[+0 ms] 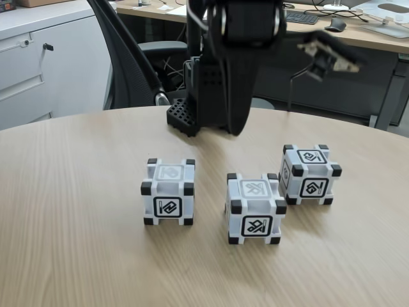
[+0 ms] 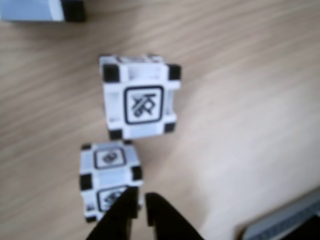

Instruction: Stack cubes from left to right.

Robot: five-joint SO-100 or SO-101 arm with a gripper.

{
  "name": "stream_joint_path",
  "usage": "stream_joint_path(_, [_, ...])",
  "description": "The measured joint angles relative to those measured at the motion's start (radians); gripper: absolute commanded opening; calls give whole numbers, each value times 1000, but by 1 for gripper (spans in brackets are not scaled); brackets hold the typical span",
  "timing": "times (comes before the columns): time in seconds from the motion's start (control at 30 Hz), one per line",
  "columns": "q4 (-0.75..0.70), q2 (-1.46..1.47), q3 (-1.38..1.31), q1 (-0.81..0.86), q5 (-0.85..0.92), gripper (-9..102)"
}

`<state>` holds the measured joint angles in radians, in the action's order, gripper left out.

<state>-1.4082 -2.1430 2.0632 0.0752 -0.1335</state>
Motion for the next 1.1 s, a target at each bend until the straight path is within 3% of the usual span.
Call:
stream_joint_path(0.3, [-193, 11, -6, 0, -67, 0])
stream_joint_path(1.1, [-196, 152, -11, -21, -101, 0])
